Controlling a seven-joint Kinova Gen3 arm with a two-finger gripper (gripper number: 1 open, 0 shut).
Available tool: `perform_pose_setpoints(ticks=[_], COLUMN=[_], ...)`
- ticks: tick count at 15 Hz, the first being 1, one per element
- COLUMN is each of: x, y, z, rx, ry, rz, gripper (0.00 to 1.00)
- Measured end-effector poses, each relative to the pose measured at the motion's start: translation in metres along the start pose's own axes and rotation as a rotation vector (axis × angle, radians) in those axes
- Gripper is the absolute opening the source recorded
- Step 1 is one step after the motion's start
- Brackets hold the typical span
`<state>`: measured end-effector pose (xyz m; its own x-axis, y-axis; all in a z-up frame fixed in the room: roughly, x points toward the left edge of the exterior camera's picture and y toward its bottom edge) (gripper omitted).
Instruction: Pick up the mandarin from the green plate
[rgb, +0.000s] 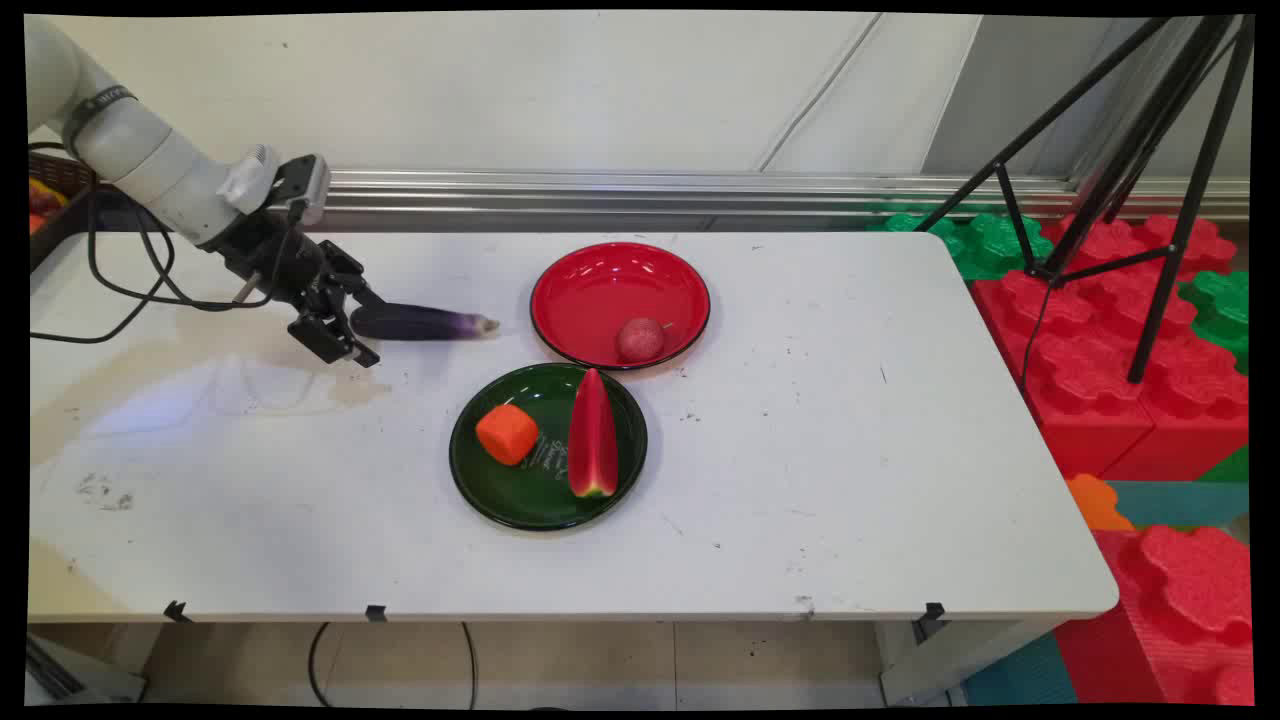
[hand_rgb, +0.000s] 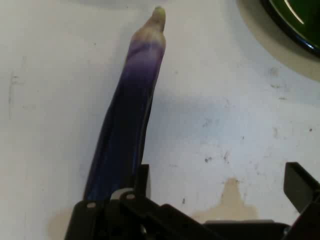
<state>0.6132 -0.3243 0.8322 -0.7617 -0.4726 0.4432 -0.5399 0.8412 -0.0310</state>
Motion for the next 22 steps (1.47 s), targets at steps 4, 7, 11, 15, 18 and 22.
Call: perform_pose_setpoints(ticks=[4,7,11,15,18,22], x=[0.003,0.009,0.019,0.030,0.039,0.054], y=[0.005,0.014,0.027,0.043,0.055,0.074], z=[-0.015,-0.031,-0.045,-0.051,-0.049,-0.036], rx=[-0.002,-0.014,-0.037,-0.060,-0.076,-0.106], ry=[0.028,0.059,0.087,0.109,0.120,0.129], rz=[-0.005,-0.009,0.003,0.026,0.044,0.079], gripper=[1.00,1.00,1.00,1.00,1.00,1.00])
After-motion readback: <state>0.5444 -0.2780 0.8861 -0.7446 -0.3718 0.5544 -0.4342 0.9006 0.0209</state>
